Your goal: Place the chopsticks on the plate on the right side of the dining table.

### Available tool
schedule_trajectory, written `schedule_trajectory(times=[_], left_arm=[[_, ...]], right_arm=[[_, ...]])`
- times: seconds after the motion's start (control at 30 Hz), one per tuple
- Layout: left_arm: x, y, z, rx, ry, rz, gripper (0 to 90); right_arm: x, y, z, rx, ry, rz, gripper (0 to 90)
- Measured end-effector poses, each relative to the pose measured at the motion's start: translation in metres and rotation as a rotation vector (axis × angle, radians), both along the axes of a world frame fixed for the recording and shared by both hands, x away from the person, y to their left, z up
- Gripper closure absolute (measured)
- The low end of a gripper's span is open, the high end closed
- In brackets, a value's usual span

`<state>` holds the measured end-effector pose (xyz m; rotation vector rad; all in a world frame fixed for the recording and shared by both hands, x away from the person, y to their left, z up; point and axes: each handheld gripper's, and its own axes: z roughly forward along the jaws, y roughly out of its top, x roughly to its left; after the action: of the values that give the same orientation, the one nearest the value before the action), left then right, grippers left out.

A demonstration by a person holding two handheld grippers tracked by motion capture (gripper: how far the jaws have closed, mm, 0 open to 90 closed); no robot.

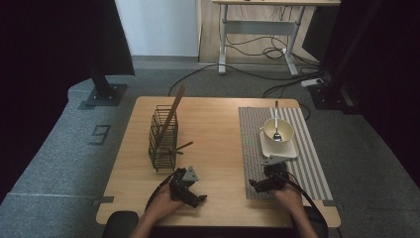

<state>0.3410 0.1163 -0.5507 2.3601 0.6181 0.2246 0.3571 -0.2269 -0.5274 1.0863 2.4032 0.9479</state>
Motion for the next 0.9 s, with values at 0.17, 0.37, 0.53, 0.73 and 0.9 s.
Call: schedule_trajectory(times=[0.17, 0.37, 0.53, 0.73, 0.9], left_arm=[[0.000, 0.000, 0.000, -0.002, 0.000, 0.001, 0.0], [-0.001, 0.000, 0.000, 0.001, -0.001, -0.003, 0.0], [-0.001, 0.000, 0.000, 0.000, -0.001, -0.005, 0.0], [-0.001, 0.000, 0.000, -0.001, -0.001, -0.006, 0.0], [-0.001, 0.000, 0.000, -0.003, 0.000, -0.009, 0.0]], right_arm=[[0.001, 0.007, 0.008, -0.018, 0.000, 0.032, 0.0], [0.002, 0.017, 0.023, 0.047, -0.004, 0.049, 0.0], [0.005, 0.027, 0.037, 0.056, -0.003, 0.085, 0.0], [0.009, 0.043, 0.050, 0.066, 0.006, 0.130, 0.8], [0.014, 0.054, 0.060, 0.077, 0.001, 0.155, 1.2]])
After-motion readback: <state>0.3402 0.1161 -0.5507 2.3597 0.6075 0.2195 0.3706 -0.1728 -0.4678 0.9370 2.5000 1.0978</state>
